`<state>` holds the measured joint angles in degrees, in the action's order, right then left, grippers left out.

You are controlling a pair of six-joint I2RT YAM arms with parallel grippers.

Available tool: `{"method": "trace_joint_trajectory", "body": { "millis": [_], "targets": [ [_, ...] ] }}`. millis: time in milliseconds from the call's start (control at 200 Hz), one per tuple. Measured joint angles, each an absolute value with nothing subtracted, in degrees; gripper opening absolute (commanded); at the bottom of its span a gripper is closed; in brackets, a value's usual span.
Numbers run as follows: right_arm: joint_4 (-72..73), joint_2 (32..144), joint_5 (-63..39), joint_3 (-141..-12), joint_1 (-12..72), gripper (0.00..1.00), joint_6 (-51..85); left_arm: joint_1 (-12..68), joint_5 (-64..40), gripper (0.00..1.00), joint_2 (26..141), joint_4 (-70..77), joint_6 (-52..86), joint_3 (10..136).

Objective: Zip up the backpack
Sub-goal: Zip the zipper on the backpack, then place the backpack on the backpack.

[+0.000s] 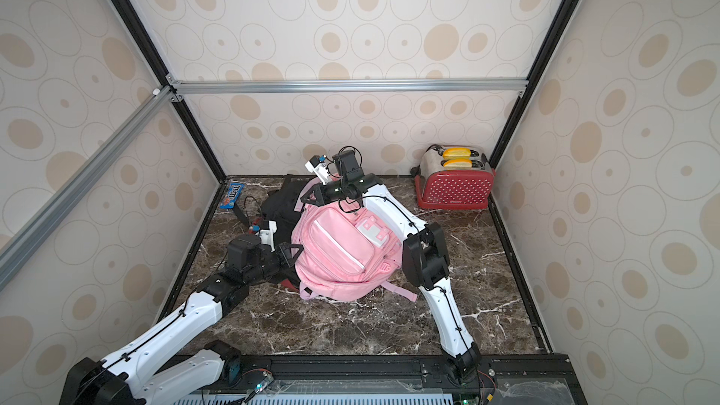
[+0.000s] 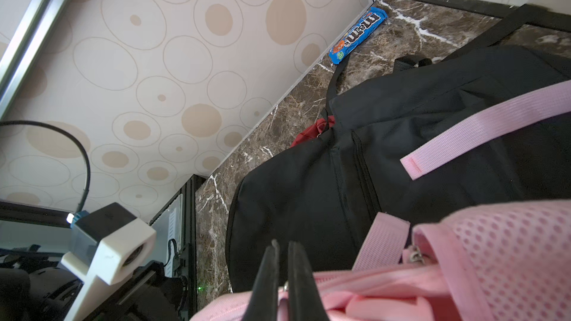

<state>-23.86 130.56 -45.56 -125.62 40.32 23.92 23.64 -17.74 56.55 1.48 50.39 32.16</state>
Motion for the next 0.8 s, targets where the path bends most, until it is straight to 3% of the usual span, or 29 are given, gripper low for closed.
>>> {"method": "trace_joint_trajectory", "body": {
  "millis": [325,576,796],
  "targets": [
    [-22.17,127.68,-37.15,-122.39,42.76,0.0,23.22,23.64,-17.76,0.0,55.55,0.21,50.37,32.16],
    [-30.26,127.0,-32.1,-126.1,43.57,0.0,22.02,23.68,-17.74,0.0,55.13,-0.3,50.37,32.16],
    [-34.17,127.0,-35.38,-127.7,41.34,0.0,34.61,23.9,-17.98,0.0,54.78,-0.1,50.33,32.16]
  ]
}}
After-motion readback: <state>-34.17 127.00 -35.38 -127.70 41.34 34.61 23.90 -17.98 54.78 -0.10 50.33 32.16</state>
